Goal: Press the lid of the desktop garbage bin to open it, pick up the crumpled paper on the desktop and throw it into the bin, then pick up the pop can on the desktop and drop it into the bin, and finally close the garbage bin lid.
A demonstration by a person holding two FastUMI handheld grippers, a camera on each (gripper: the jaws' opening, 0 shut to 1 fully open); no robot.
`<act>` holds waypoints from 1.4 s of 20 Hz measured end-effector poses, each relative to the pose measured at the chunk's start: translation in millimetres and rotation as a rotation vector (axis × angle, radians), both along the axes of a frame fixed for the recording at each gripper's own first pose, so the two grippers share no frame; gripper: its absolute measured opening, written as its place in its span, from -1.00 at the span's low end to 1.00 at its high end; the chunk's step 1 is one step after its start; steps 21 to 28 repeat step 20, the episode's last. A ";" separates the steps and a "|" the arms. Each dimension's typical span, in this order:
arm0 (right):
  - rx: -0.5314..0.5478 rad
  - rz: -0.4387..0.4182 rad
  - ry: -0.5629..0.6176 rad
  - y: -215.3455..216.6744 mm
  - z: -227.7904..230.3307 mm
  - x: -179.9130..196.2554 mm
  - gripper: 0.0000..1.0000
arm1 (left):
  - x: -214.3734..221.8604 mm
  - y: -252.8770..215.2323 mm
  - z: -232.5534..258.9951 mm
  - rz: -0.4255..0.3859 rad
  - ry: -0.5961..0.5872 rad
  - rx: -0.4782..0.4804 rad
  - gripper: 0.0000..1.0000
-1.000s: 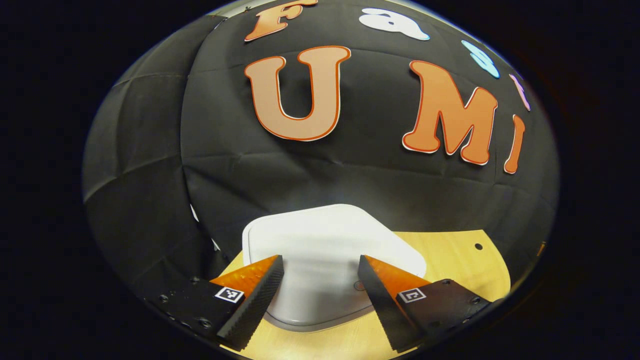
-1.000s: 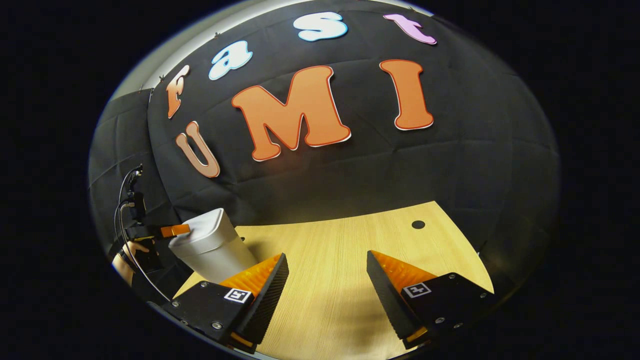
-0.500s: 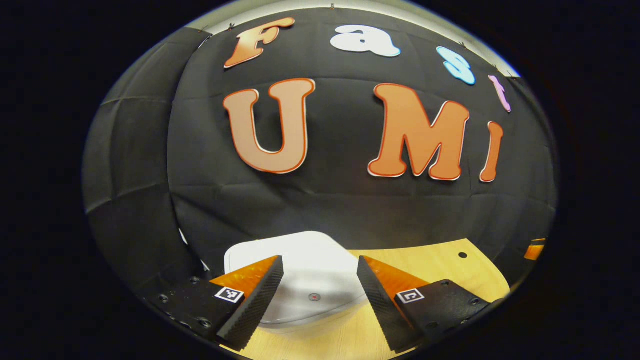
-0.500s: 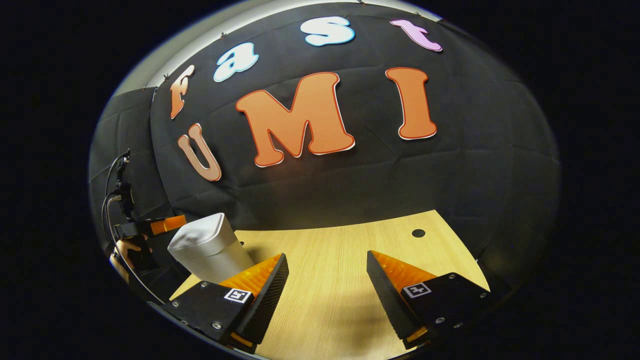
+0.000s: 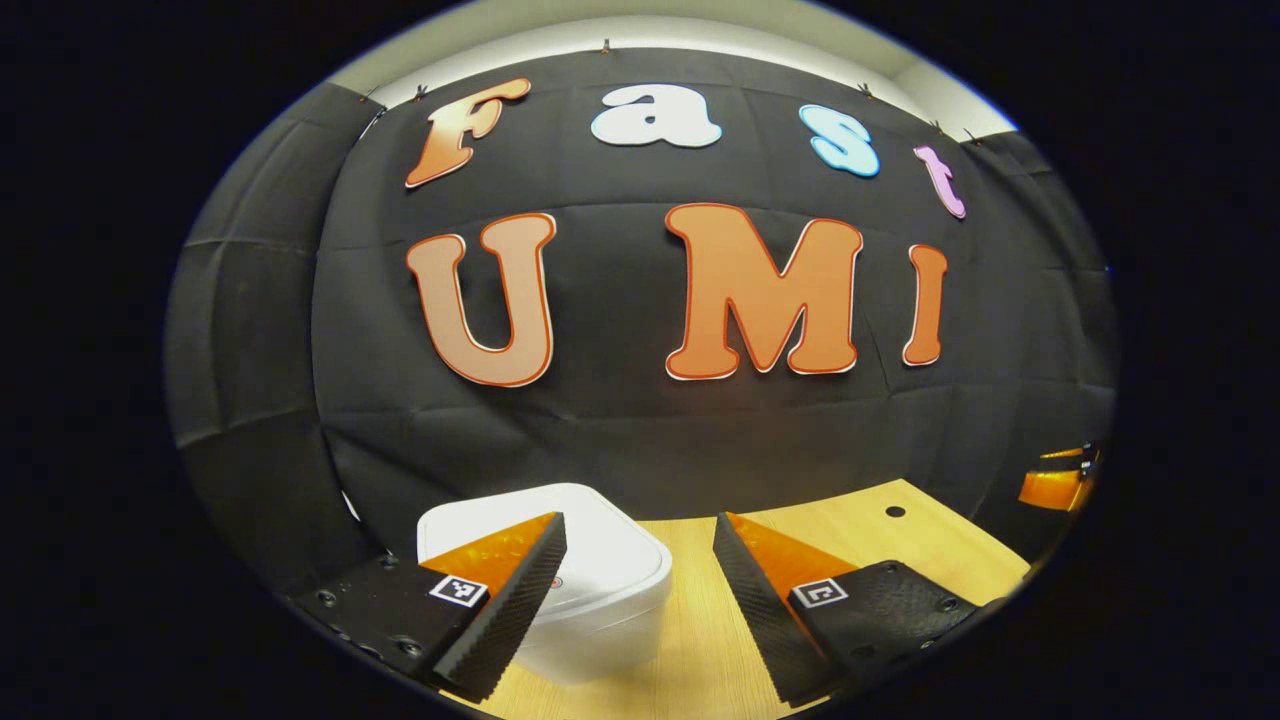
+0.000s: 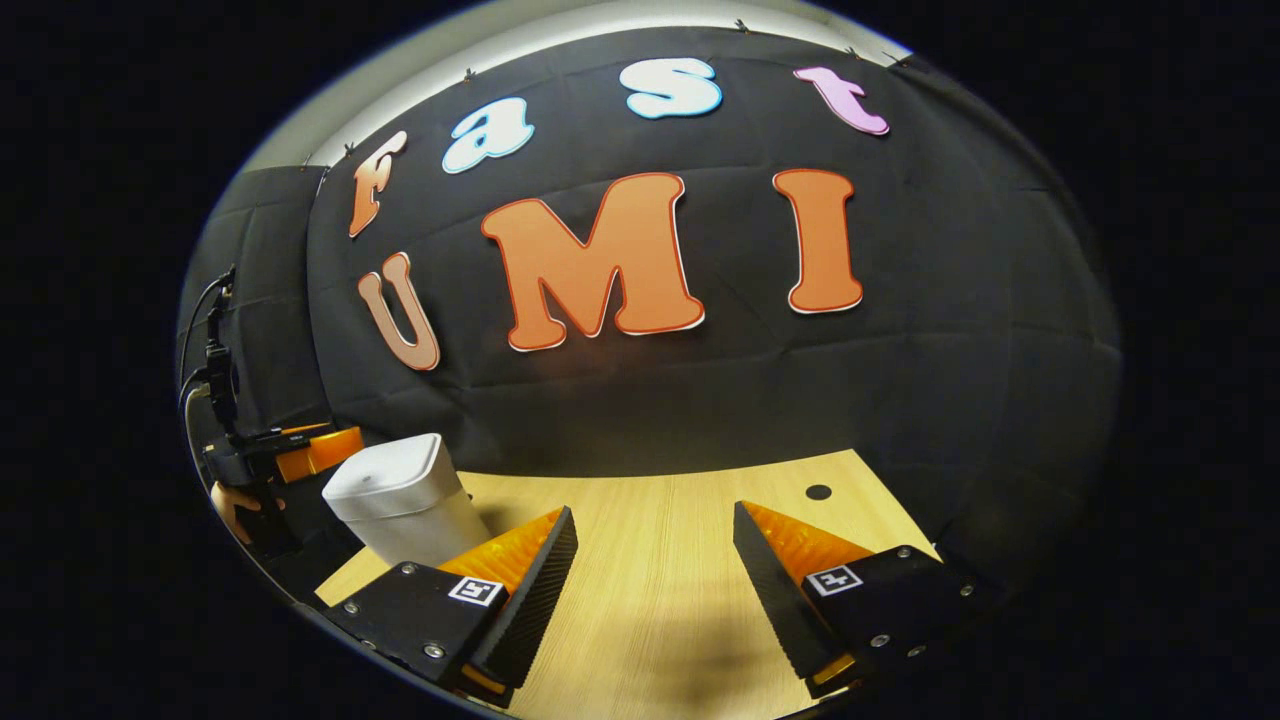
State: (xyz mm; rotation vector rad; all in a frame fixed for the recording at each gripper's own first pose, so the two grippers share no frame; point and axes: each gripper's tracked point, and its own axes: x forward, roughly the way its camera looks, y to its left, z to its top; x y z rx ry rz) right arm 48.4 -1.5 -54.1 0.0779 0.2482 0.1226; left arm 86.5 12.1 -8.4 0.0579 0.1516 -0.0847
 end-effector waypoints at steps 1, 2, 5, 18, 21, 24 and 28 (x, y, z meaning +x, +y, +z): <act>-0.005 -0.007 -0.014 -1.2 1.2 -1.8 0.88 | -3.2 -3.7 -1.1 -0.004 -0.008 -0.004 0.89; -0.015 -0.017 -0.024 -3.3 0.1 -3.7 0.88 | -6.7 -7.5 -3.8 -0.010 -0.013 -0.016 0.88; -0.027 -0.038 -0.037 -5.6 -4.3 -10.3 0.88 | -14.3 -15.3 -8.3 -0.021 -0.019 -0.021 0.88; -0.044 -0.049 -0.054 8.8 -9.1 -16.2 0.88 | -20.3 -10.4 -10.0 -0.039 -0.014 -0.039 0.89; -0.046 -0.046 -0.058 11.2 -6.9 -14.8 0.88 | -20.3 -6.2 -10.4 -0.033 -0.015 -0.038 0.88; -0.046 -0.046 -0.058 11.2 -6.9 -14.8 0.88 | -20.3 -6.2 -10.4 -0.033 -0.015 -0.038 0.88; -0.046 -0.046 -0.058 11.2 -6.9 -14.8 0.88 | -20.3 -6.2 -10.4 -0.033 -0.015 -0.038 0.88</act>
